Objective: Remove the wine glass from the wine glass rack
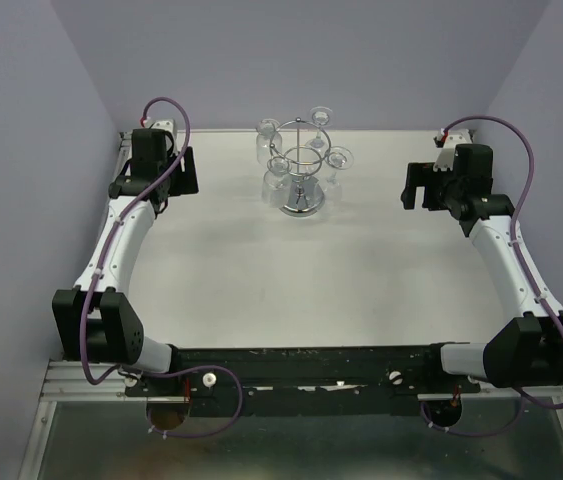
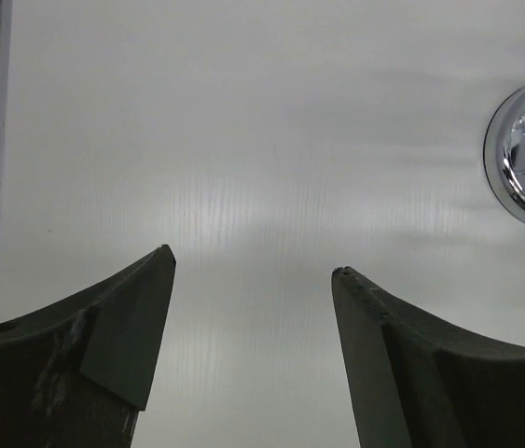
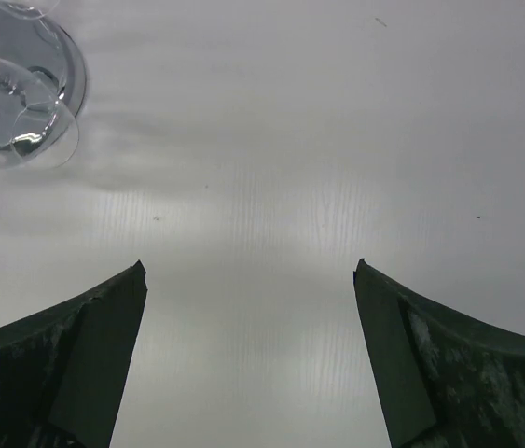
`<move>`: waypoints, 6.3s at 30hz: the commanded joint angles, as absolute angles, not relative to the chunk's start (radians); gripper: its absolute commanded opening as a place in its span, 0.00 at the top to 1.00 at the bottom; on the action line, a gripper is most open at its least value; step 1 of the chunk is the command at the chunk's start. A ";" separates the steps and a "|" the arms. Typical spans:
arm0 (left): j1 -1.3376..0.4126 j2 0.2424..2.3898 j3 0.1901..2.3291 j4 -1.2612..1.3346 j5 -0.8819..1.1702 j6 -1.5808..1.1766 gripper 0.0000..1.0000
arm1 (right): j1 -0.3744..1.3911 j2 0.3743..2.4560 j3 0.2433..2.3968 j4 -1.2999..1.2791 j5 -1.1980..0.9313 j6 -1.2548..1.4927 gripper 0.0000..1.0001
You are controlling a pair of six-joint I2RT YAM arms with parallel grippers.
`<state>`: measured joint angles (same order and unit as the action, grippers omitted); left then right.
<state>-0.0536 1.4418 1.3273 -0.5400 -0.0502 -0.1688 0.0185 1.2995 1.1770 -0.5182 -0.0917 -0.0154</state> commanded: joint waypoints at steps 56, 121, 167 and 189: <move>-0.356 1.482 1.045 0.245 0.460 0.230 0.01 | 0.014 1.204 1.373 -0.635 -0.483 -0.032 0.00; -0.402 1.411 1.068 0.213 0.416 0.124 0.45 | 0.014 1.232 1.345 -0.634 -0.494 -0.026 0.00; -0.296 1.248 1.319 -0.366 0.277 -0.204 1.00 | 0.127 1.244 1.418 -0.569 -0.427 -0.355 0.08; -0.023 1.629 1.491 0.104 1.071 -1.232 1.00 | 0.771 1.327 1.154 0.485 -0.144 -0.723 0.15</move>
